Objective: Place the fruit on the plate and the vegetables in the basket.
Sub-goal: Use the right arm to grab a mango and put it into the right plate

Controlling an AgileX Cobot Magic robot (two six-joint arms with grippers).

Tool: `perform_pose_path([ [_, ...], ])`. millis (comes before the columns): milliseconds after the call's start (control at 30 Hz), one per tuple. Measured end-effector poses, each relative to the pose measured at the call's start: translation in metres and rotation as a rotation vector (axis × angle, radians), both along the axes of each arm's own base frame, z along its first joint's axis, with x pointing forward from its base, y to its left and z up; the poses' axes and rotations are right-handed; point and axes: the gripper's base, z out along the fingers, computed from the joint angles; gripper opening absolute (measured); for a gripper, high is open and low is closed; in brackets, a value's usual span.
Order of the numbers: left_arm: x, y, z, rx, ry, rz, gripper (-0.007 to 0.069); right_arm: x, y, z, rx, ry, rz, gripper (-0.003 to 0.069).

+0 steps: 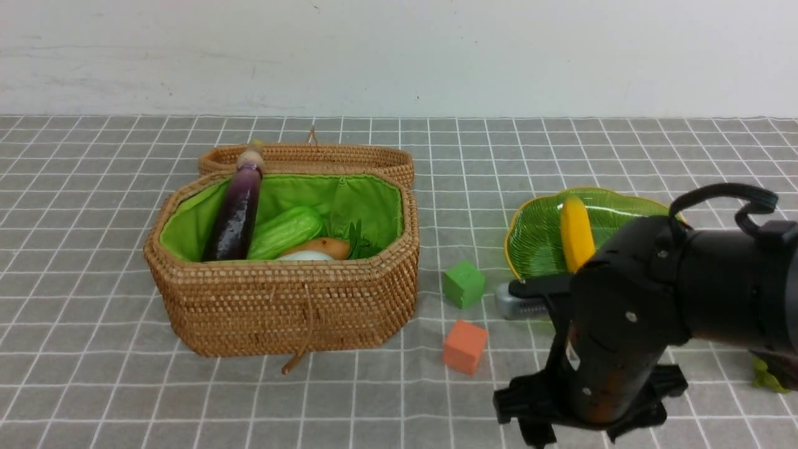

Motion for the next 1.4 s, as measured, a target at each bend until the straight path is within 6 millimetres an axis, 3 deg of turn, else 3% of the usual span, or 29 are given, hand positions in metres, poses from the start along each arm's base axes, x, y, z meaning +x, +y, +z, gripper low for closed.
perform_pose_path([
  [133,0.000,0.000,0.000,0.000,0.000,0.000,0.0237,-0.002,-0.010,0.038,-0.029,-0.079,-0.023,0.0605],
  [233,0.000,0.000,0.000,0.000,0.000,0.000,0.0237,-0.015,-0.017,0.055,0.005,-0.065,-0.051,0.0605],
  [267,0.000,0.000,0.000,0.000,0.000,0.000,0.0237,-0.028,-0.021,0.062,0.057,-0.038,-0.074,0.0605],
  [433,0.000,0.000,0.000,0.000,0.000,0.000,0.0237,-0.054,-0.027,0.051,0.164,0.045,-0.124,0.0605],
  [633,0.000,0.000,0.000,0.000,0.000,0.000,0.0237,-0.067,-0.033,0.003,0.184,0.104,-0.170,0.0601],
  [767,0.000,0.000,0.000,0.000,0.000,0.000,0.0237,-0.067,-0.031,-0.019,0.204,0.104,-0.194,0.0592],
  [800,0.000,0.000,0.000,0.000,0.000,0.000,0.0237,-0.063,-0.028,-0.033,0.214,0.090,-0.183,0.0581],
  [900,0.000,0.000,0.000,0.000,0.000,0.000,0.0237,-0.059,-0.024,-0.045,0.214,0.091,-0.143,0.0551],
  [1167,0.000,0.000,0.000,0.000,0.000,0.000,0.0237,-0.064,-0.023,-0.041,0.220,0.112,0.004,0.0521],
  [1267,0.000,0.000,0.000,0.000,0.000,0.000,0.0237,-0.067,-0.026,-0.026,0.245,0.071,0.034,0.0521],
  [1400,0.000,0.000,0.000,0.000,0.000,0.000,0.0237,-0.057,-0.035,0.010,0.286,-0.056,0.047,0.0521],
])
